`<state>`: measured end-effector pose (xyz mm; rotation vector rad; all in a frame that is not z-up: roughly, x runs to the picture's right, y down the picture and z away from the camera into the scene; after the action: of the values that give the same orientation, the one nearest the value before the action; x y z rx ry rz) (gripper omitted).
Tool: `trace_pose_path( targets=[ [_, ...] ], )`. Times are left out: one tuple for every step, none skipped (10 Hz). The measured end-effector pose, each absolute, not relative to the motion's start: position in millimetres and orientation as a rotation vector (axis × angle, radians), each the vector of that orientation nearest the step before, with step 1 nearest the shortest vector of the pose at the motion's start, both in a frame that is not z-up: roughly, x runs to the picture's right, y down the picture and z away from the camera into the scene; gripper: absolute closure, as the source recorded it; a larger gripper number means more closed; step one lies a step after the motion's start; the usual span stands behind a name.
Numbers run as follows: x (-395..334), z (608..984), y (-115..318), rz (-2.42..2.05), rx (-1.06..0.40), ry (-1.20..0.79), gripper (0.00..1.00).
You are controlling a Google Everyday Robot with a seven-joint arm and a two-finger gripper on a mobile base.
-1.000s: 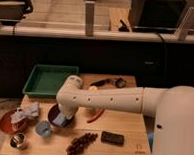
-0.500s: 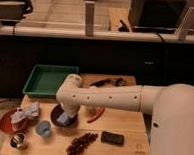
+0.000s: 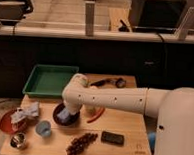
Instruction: Wipe purple bowl with sponge
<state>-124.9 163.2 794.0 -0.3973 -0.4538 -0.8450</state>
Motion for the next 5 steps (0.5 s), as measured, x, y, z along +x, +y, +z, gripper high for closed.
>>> trace_pose_path(
  targets=[
    [-127, 796, 162, -0.834, -0.373, -0.481, 0.99],
    [-133, 796, 162, -0.837, -0.359, -0.5, 0.99],
    [-140, 795, 162, -0.844, -0.348, -0.52, 0.99],
    [-146, 794, 162, -0.852, -0.341, -0.534, 0.99],
    [-152, 793, 163, -0.86, -0.338, -0.551, 0.99]
  ],
)
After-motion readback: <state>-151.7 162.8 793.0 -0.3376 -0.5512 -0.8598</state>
